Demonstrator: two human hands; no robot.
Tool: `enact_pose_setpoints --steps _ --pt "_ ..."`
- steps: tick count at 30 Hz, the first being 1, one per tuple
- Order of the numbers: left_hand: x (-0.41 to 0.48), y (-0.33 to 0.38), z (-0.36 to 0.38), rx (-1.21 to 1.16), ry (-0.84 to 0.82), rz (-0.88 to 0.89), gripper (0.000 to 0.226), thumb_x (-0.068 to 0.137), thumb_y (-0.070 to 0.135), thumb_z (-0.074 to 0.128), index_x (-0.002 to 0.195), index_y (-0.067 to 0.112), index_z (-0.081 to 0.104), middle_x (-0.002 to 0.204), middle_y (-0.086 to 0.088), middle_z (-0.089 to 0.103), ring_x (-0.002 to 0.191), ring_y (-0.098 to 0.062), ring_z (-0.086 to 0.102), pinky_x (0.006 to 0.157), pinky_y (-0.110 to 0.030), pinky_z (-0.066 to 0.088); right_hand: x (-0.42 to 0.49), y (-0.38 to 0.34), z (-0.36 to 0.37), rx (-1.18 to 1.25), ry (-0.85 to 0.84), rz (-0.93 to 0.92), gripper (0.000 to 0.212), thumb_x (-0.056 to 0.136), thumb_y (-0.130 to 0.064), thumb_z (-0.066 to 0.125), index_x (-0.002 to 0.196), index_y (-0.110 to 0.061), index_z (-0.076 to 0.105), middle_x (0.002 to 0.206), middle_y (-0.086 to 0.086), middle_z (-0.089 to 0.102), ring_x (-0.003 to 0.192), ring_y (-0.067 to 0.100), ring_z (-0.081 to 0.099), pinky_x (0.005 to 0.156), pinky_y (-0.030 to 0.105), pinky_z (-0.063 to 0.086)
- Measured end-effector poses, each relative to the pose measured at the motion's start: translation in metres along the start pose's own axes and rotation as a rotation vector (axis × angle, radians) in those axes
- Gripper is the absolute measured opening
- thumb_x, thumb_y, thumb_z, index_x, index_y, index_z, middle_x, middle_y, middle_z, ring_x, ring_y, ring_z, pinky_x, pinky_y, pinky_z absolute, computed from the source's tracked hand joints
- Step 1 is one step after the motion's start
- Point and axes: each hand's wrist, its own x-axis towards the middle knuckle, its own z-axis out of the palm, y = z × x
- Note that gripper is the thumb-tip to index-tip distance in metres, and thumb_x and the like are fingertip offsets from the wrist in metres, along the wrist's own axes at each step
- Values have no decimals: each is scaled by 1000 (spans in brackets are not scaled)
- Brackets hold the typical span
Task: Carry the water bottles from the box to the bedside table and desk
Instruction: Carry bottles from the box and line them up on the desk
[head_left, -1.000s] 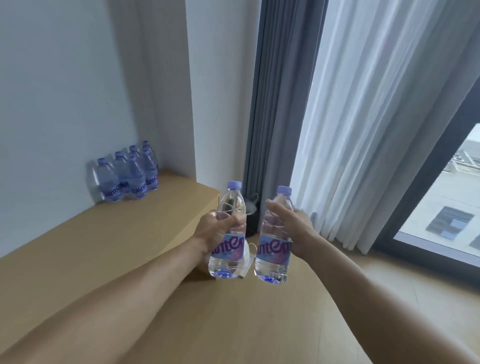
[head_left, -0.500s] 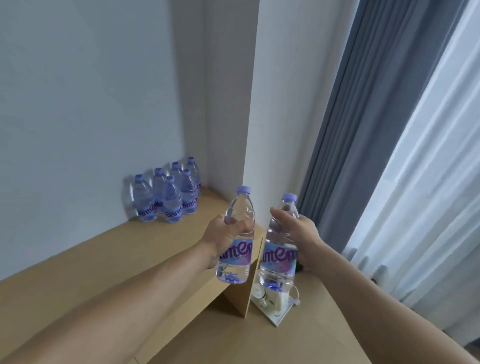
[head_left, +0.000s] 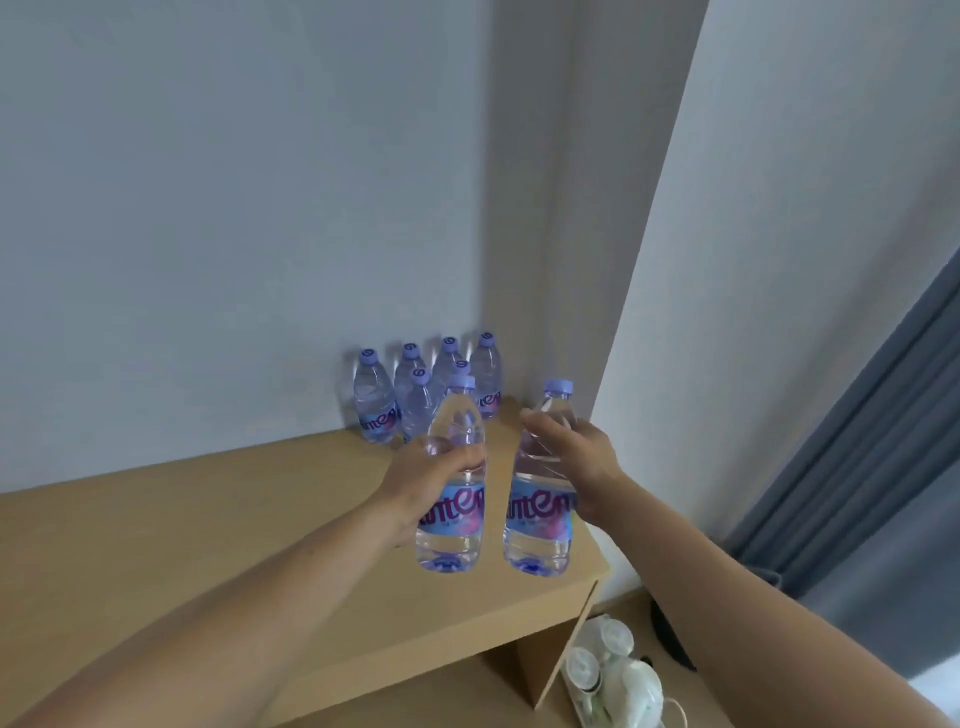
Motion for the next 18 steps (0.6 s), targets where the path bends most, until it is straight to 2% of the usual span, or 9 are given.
enact_pose_setpoints --steps 3,6,8,10,12,15,18 --pt "18 -3 -17 -7 84 25 19 62 35 83 74 22 77 84 -11 78 74 -30 75 79 -45 59 28 6 10 -48 -75 -61 32 79 -33 80 81 -8 60 83 15 64 82 34 69 65 26 58" --pt "40 -8 -35 -21 128 63 9 69 32 83 74 28 77 84 -7 79 75 -27 76 78 -40 58 58 13 19 -72 -90 -80 30 80 -30 80 78 -8 60 79 12 60 75 28 65 67 27 58" --pt "56 -12 -45 -27 142 71 22 62 38 84 80 26 77 86 -7 79 78 -27 77 77 -38 58 79 18 23 -65 -77 -83 34 78 -28 82 83 -2 61 80 11 60 74 24 65 65 26 57" --pt "74 -19 -55 -32 183 72 52 52 45 85 95 18 72 90 -8 79 81 -29 77 77 -40 60 101 24 25 -86 -54 -80 40 76 -30 83 91 1 64 84 10 67 75 20 72 64 27 56" --pt "90 -30 -63 -36 231 49 73 49 46 88 109 12 65 99 -10 77 85 -30 76 80 -45 61 121 31 26 -92 -33 -68 43 73 -33 85 98 -3 67 90 11 74 76 19 75 69 33 58" --pt "113 -46 -75 -40 299 41 71 52 43 90 109 15 59 103 -11 74 87 -29 75 82 -49 61 150 44 26 -70 -27 -68 51 65 -39 89 103 -12 69 98 12 75 85 24 75 80 41 60" --pt "135 -60 -82 2 375 68 70 47 52 88 101 21 58 100 -5 73 91 -27 73 85 -47 59 181 60 19 -60 -48 -98 58 54 -45 91 101 -17 72 99 7 76 90 25 74 85 43 59"
